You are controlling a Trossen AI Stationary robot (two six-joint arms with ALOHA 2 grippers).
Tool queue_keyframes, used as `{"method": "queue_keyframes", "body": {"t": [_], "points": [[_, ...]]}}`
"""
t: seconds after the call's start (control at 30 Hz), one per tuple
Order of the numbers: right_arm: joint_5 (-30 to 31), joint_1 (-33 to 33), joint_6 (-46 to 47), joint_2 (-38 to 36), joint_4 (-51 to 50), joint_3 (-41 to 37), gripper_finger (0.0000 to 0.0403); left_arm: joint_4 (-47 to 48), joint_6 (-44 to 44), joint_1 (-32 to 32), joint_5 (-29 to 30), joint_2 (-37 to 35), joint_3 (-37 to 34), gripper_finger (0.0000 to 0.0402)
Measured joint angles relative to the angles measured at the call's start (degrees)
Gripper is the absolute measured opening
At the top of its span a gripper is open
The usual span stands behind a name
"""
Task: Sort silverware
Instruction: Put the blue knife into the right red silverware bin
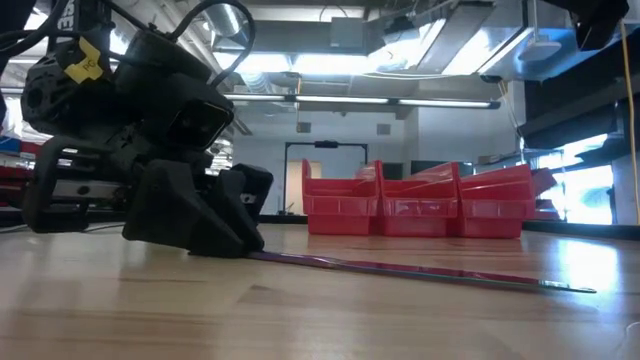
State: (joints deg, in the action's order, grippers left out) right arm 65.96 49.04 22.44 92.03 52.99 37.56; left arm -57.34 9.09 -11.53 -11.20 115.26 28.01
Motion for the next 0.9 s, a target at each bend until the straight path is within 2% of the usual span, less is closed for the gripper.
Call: {"method": "queue_keyframes", "body": {"t": [0.37,0.9], "points": [[-1.1,0.0,0.0,0.0,0.0,0.0,0.0221,-0.8,-1.0,0.3,5.3,0.0,0.1,0.0024],[-1.7,0.0,-0.1,0.0,0.0,0.0,0.0221,-4.3,-3.4,0.2,4.5,0.1,0.0,0.0008]]}}
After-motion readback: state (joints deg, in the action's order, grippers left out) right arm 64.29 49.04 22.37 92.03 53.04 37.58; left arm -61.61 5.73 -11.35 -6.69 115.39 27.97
